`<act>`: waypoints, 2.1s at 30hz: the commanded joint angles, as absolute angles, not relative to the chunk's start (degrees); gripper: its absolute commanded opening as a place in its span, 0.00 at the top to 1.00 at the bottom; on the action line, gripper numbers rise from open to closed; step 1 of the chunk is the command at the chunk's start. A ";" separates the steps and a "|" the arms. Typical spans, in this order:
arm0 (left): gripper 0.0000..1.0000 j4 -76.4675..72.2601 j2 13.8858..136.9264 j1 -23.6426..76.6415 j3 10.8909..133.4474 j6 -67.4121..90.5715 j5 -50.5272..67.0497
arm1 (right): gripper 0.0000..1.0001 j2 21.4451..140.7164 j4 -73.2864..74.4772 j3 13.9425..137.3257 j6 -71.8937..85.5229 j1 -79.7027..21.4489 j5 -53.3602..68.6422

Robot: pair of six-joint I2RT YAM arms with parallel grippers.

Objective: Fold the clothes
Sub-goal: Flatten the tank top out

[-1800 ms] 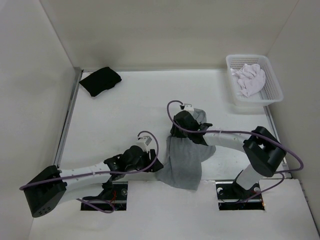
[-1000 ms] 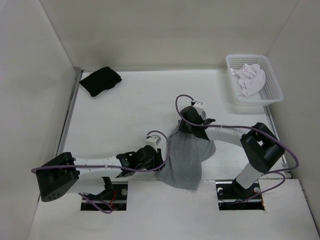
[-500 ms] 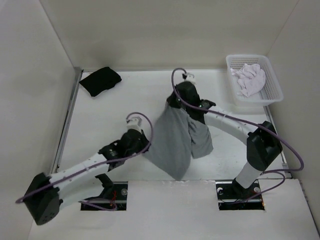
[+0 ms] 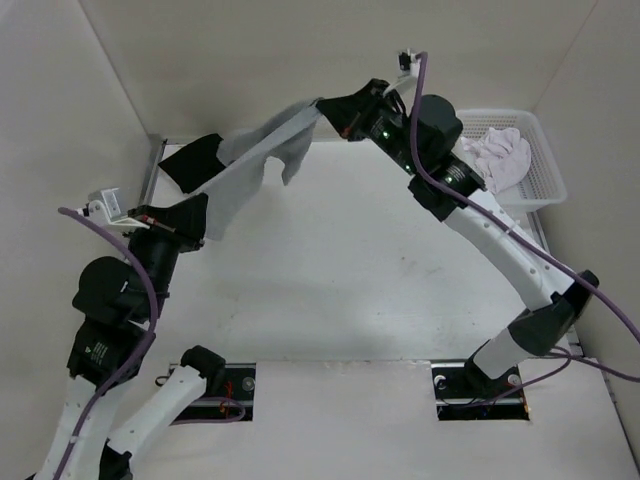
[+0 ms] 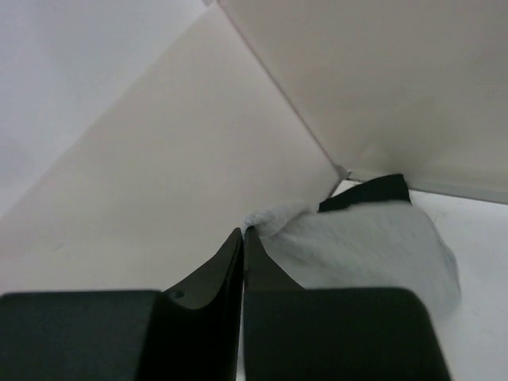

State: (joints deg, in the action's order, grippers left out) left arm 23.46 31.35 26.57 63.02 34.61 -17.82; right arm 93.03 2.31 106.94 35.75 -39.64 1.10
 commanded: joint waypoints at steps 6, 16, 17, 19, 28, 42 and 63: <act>0.96 19.01 38.22 41.32 57.68 34.36 -9.41 | 0.96 82.35 -25.10 65.18 39.97 -28.28 9.83; 0.63 -12.12 72.92 71.14 46.57 42.53 -18.20 | 0.53 88.51 -34.72 47.65 47.46 -8.40 14.86; 0.63 -12.56 74.60 71.32 47.45 43.06 -17.76 | 0.51 87.37 -34.46 46.33 47.11 -8.22 14.33; 0.63 -12.92 75.06 70.54 47.73 43.42 -18.01 | 0.51 84.05 -32.53 43.35 46.67 -8.39 13.02; 0.62 -5.46 62.07 50.26 36.40 47.98 -26.18 | 0.86 76.37 -12.68 34.37 43.51 -25.24 -2.26; 0.61 -2.73 71.01 22.63 31.37 44.04 -27.68 | 0.58 86.65 -1.85 39.28 42.37 -38.27 -8.70; 0.95 -6.16 78.07 19.11 32.44 44.46 -34.54 | 0.97 88.70 -9.84 36.04 43.68 -36.35 -3.86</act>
State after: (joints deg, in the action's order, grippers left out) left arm -4.49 82.32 18.79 32.21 42.61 -33.01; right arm 90.85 -8.32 38.20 43.48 -37.71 -3.60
